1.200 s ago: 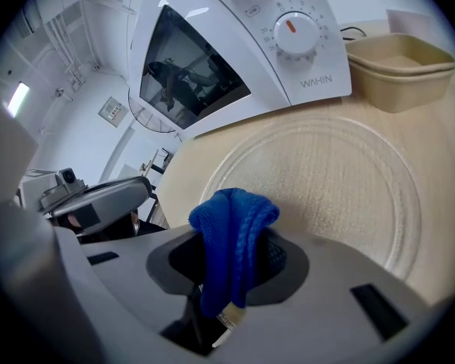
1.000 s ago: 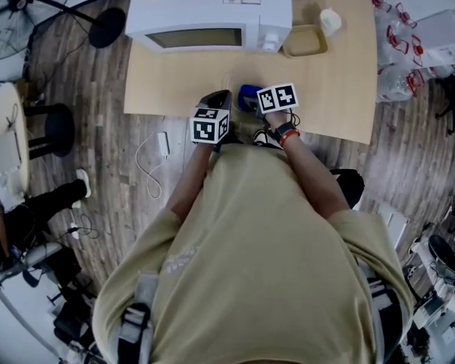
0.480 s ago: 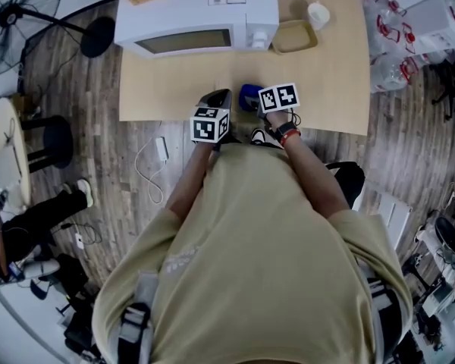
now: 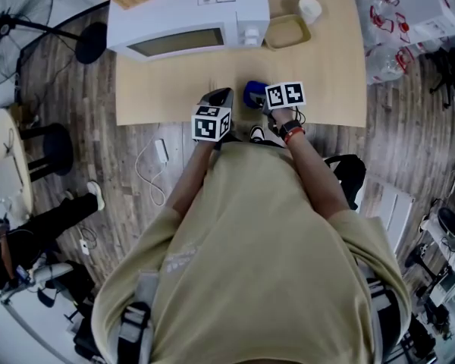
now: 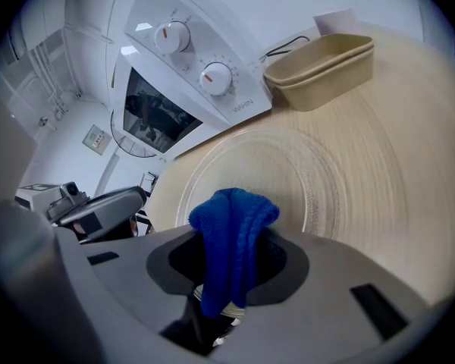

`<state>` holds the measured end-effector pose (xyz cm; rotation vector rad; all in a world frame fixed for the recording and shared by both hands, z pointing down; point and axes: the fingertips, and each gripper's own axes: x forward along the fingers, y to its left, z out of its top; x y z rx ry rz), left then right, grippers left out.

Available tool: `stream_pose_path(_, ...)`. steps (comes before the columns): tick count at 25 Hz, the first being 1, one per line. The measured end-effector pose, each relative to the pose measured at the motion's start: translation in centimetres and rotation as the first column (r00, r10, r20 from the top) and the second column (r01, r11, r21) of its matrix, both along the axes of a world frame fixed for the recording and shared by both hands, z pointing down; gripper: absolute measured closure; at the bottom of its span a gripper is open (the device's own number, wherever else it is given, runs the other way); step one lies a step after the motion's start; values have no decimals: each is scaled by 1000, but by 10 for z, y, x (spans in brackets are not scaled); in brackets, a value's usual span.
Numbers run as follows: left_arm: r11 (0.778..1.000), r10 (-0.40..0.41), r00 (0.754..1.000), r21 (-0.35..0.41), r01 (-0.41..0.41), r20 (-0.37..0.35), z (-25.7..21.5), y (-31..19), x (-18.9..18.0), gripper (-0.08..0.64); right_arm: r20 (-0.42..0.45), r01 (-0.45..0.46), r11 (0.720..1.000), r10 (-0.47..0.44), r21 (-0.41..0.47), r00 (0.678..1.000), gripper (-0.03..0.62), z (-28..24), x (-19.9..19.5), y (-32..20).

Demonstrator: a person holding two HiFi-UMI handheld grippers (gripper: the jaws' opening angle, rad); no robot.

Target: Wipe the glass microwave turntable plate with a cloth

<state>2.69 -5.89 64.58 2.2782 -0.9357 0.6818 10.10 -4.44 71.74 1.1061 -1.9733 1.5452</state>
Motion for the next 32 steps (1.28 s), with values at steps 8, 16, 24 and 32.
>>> stream_pose_path(8,1000,-20,1000,-3,20,-1,-2,2,8,543,-14,-12,1000,12,-6,1000,465,0,26,3)
stream_pose_path(16,999,32,999,14,-32,-12,-20,15,30,543,-35,-74,997,73,-23,997,465,-2,53,10)
stream_pose_path(24,993,110,993,37,-109,-33,-27,8,28,543,-105,-140,990,136,-31,985,463,-1,67,15)
stream_pose_path(32,993,115,992,34,-113,-59,-34,9,8,543,-187,-171,985,164,-24,969,462,-3,78,22)
